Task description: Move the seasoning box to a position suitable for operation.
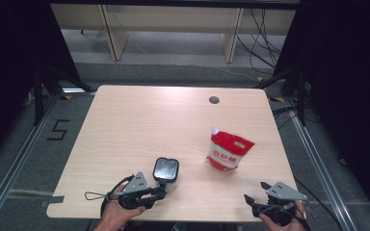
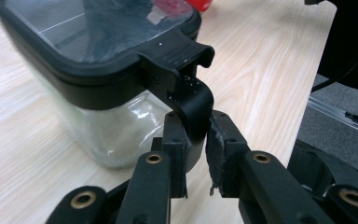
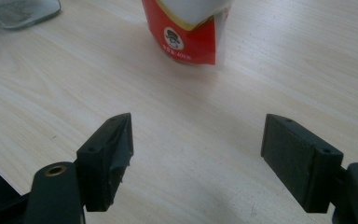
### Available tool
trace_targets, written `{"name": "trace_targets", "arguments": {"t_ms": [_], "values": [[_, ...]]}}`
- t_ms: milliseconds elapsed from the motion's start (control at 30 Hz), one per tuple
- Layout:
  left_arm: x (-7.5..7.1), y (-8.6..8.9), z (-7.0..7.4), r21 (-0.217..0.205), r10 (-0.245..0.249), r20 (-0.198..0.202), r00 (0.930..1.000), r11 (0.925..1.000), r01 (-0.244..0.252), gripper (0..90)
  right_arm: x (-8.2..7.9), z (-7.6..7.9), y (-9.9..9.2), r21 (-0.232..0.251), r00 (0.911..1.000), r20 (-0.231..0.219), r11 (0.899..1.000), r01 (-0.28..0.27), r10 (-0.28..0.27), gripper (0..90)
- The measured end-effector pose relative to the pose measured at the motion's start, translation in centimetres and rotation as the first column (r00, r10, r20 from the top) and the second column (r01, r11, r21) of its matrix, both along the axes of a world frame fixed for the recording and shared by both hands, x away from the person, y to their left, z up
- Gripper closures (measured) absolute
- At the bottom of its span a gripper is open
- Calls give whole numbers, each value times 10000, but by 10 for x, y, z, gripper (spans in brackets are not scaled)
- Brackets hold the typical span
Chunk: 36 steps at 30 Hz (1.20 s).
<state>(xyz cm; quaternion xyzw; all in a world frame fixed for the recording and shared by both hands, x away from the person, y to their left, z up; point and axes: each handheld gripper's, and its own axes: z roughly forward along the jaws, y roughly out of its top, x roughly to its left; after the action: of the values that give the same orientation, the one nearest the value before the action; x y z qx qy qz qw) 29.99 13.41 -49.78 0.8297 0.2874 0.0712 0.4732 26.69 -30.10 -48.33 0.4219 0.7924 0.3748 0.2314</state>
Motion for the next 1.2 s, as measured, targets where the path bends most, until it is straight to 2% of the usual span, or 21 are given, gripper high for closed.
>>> {"name": "trace_targets", "arguments": {"t_ms": [167, 267, 333, 433, 533, 567, 633, 700, 733, 767, 800, 867, 900, 933, 967, 1000, 1033, 1067, 1100, 1133, 1200], "values": [[-2, 14, 0, -23, 353, 71, 9994, 9994, -353, 749, 0, 0, 0, 33, 10000, -53, 10000, -18, 18, 261], [-1, 26, 1, 113, 469, 183, 9987, 9988, -472, 739, -1, -1, 3, 266, 9995, -302, 9996, 67, -58, 261], [0, 34, 2, 324, 535, 383, 9978, 9980, -547, 734, 0, -1, 2, 154, 9997, -229, 9999, -48, 52, 261], [1, 45, 2, 356, 947, 338, 9949, 9948, -958, 727, -1, 0, 3, 191, 9995, -312, 9998, 16, -10, 261], [3, 52, 3, 424, 1522, 368, 9877, 9872, -1537, 722, 1, -1, 2, 121, 9995, -234, 9997, -212, 215, 261], [4, 53, 3, 380, 1871, 308, 9819, 9814, -1882, 721, 0, -1, 3, 67, 9998, -184, 9999, -98, 99, 261], [6, 53, 2, 234, 2045, 245, 9786, 9785, -2051, 721, 0, -1, 3, 75, 9995, -308, 9999, -117, 119, 261], [8, 53, 4, 593, 1948, 613, 9789, 9783, -1984, 721, 0, -2, 4, 6, 9992, -347, 9998, -183, 183, 260], [8, 50, 4, 526, 2220, 484, 9738, 9731, -2244, 721, 1, -2, 4, 58, 9992, -336, 9997, -225, 227, 261], [10, 52, 5, 778, 2120, 716, 9747, 9730, -2173, 723, 0, -2, 5, 28, 9993, -309, 9998, -200, 201, 260], [11, 51, 4, 637, 2179, 744, 9731, 9728, -2227, 725, 0, -2, 5, 31, 9993, -321, 9998, -204, 205, 260], [14, 51, 4, 615, 2306, 695, 9706, 9701, -2349, 728, 0, -2, 4, 20, 9994, -224, 9997, -246, 246, 261], [16, 53, 4, 813, 2272, 686, 9714, 9692, -2324, 730, 1, -2, 4, 41, 9992, -273, 9996, -296, 297, 261], [16, 50, 3, 579, 2480, 557, 9672, 9662, -2511, 730, 1, -2, 4, -27, 9991, -224, 9993, -366, 365, 260], [18, 51, 3, 638, 2388, 657, 9688, 9679, -2429, 730, 1, -2, 4, -7, 9989, -303, 9993, -361, 360, 260], [20, 50, 3, 698, 2360, 734, 9690, 9680, -2410, 728, -2, -2, 7, 226, 9985, -542, 9997, -14, 26, 260], [22, 51, 3, 881, 2257, 707, 9716, 9688, -2315, 727, -1, -2, 7, 268, 9985, -526, 9996, -126, 140, 261], [23, 48, 1, 636, 2443, 583, 9679, 9667, -2479, 724, -2, -2, 6, 192, 9989, -471, 9998, -66, 75, 261], [24, 48, 2, 878, 2279, 675, 9714, 9684, -2333, 719, 1, -2, 4, -88, 9995, -125, 9996, -275, 274, 260], [26, 46, 0, 591, 2386, 637, 9690, 9684, -2423, 717, 0, -2, 5, 50, 9994, -288, 9998, -173, 175, 261], [29, 46, 0, 817, 2075, 882, 9742, 9733, -2147, 722, 0, -2, 6, 132, 9993, -333, 9998, -179, 183, 261]]}}
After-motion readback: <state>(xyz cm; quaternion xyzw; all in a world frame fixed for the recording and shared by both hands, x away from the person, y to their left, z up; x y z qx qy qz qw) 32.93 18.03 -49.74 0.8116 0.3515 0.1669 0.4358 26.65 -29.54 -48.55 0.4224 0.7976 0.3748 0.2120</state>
